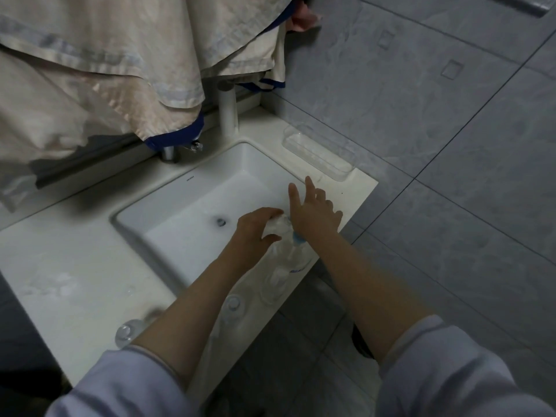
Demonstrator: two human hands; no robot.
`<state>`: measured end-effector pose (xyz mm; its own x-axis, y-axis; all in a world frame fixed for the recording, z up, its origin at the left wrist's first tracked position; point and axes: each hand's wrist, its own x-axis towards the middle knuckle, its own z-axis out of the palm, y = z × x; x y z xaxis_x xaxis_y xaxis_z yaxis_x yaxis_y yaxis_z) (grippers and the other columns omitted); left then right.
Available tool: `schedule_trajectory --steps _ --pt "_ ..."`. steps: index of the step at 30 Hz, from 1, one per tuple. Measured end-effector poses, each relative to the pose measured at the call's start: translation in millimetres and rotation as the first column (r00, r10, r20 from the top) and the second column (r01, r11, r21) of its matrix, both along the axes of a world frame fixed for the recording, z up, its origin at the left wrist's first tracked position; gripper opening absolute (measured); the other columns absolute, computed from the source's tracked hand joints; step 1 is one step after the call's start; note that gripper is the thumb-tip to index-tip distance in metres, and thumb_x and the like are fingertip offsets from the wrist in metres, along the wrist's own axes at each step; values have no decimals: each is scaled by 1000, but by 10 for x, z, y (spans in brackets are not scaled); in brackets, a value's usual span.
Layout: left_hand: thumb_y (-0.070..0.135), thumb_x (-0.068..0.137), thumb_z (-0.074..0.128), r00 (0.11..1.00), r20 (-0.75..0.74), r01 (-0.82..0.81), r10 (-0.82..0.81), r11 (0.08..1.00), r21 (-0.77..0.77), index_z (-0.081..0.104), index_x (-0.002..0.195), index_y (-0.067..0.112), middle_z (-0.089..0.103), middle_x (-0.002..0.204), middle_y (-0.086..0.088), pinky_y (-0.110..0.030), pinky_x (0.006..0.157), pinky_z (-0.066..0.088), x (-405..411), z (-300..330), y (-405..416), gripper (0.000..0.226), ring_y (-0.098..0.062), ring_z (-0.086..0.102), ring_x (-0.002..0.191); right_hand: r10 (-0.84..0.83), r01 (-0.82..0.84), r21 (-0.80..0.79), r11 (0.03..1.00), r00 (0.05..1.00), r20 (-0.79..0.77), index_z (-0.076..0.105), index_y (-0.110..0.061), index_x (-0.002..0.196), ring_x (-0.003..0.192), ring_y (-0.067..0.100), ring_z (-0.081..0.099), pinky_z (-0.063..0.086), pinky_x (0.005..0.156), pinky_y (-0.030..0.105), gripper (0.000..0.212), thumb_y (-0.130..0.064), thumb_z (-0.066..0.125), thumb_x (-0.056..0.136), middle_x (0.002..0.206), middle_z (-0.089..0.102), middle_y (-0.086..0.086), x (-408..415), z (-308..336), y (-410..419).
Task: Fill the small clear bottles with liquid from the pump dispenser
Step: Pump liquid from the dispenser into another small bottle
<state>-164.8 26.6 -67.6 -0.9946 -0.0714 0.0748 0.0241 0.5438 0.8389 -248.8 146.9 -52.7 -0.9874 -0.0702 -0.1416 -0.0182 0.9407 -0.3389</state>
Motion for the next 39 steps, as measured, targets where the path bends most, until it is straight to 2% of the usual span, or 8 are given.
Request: schedule_trajectory --steps 8,19,23,27,29,31,34,39 --pt "20 90 56 995 97 37 -23 989 -143 44 133 4 48 138 -12 -17 106 25 -70 87 55 47 -22 46 126 31 -31 0 1000 999 -32 1 -31 151 138 32 29 15 111 58 74 -69 1 88 157 18 5 -46 51 14" --pt "34 87 52 992 120 40 -35 999 -37 47 130 1 50 133 -18 -30 108 32 -14 60 36 54 -30 47 124 14 -14 7 1000 1000 9 -2 -31 151 140 32 25 10 112 59 75 -70 -1 87 157 18 7 -24 4 10" --pt "20 82 67 999 44 0 0 1000 -5 51 126 19 54 130 -5 -21 98 32 38 39 -14 47 -20 48 121 17 -18 -22 1000 999 -52 1 -32 151 140 31 26 11 111 59 76 -70 -1 86 157 19 5 -58 33 10" --pt "36 85 56 995 94 16 -14 1000 -15 48 130 10 51 134 -12 -18 100 31 8 43 36 53 -19 48 123 -21 21 -21 1000 1000 -9 0 -31 151 137 32 30 14 111 59 74 -69 -2 88 156 22 6 -15 -40 -1" --pt "49 78 41 992 122 30 -32 999 12 49 130 11 52 135 -9 -8 100 29 21 56 58 65 5 51 116 -32 32 -11 999 999 12 -1 -31 151 137 32 30 13 111 59 73 -68 -2 88 156 22 6 -3 -68 -5" --pt "46 76 50 995 101 17 -22 999 46 56 122 38 60 124 14 3 91 30 17 43 36 47 18 50 106 -15 15 18 1000 1000 27 -3 -31 151 137 32 30 14 110 58 70 -66 1 90 157 19 6 -23 -65 -4" --pt "21 82 67 999 54 6 -6 1000 5 52 126 23 55 129 -1 -2 91 32 29 10 -9 46 -15 49 120 12 -12 16 1000 999 34 -5 -32 151 138 33 28 15 110 59 70 -66 2 90 158 16 6 -78 -42 8" --pt "18 82 67 1000 30 -2 2 1000 13 50 127 19 54 130 -5 -28 102 35 26 30 9 47 -21 47 122 -19 19 0 1000 999 32 -4 -32 151 139 32 28 13 110 58 69 -65 0 90 158 17 4 -78 -45 -15"
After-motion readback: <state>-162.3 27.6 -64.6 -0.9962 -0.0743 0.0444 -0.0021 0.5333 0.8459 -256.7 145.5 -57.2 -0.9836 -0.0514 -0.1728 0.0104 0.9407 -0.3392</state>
